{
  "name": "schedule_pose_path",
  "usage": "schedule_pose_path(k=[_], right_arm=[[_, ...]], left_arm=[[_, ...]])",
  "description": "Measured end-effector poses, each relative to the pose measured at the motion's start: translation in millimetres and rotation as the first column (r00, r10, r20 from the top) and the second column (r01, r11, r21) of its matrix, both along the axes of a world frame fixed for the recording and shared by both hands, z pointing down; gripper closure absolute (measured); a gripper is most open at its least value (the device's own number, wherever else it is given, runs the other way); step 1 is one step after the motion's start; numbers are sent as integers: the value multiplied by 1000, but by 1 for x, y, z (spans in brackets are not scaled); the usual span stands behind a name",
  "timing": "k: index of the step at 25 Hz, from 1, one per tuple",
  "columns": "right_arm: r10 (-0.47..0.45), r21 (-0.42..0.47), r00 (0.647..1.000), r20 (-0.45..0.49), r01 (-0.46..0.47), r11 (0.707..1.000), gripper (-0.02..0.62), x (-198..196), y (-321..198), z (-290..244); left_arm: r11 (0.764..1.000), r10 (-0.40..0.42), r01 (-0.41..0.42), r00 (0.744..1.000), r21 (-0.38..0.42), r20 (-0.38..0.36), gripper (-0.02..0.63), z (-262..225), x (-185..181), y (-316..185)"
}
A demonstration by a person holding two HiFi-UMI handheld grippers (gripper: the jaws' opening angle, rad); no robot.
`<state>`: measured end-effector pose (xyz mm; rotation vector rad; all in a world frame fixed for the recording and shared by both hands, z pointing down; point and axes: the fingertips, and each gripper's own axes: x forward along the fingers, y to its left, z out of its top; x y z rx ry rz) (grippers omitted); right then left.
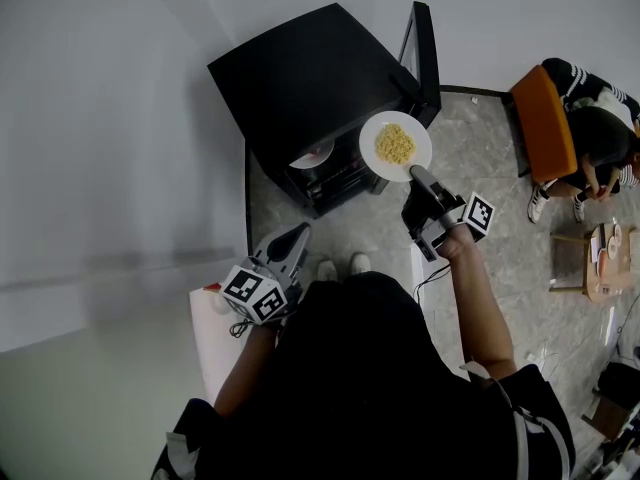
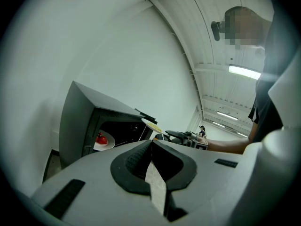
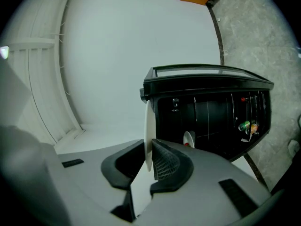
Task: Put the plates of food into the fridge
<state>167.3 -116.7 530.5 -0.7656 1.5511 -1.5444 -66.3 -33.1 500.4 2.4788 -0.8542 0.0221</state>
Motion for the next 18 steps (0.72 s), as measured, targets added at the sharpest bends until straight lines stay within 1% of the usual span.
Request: schedule_pose_path(k=[2,6,11,18], right_arm=[[0,-10,1000,-3,0,1000,537,-2,-2,14],[-25,-25,999,-37,24,999,537,-2,-2,29],[-36,-80,998,-46,32,996,537,-5,-9,68],[-55,-76,998,-40,52,996,537,-6,-14,88]], left_arm=[[1000,1,-1,1000,-1,2,584,6,-2,-3],[1000,-13,13,1000,-3,13,584,-5,0,-2],[1000,-31,31,999,-3,20,584,-6,-3,-10],[999,-52,52,998,-10,30,584,-9,-5,-13]])
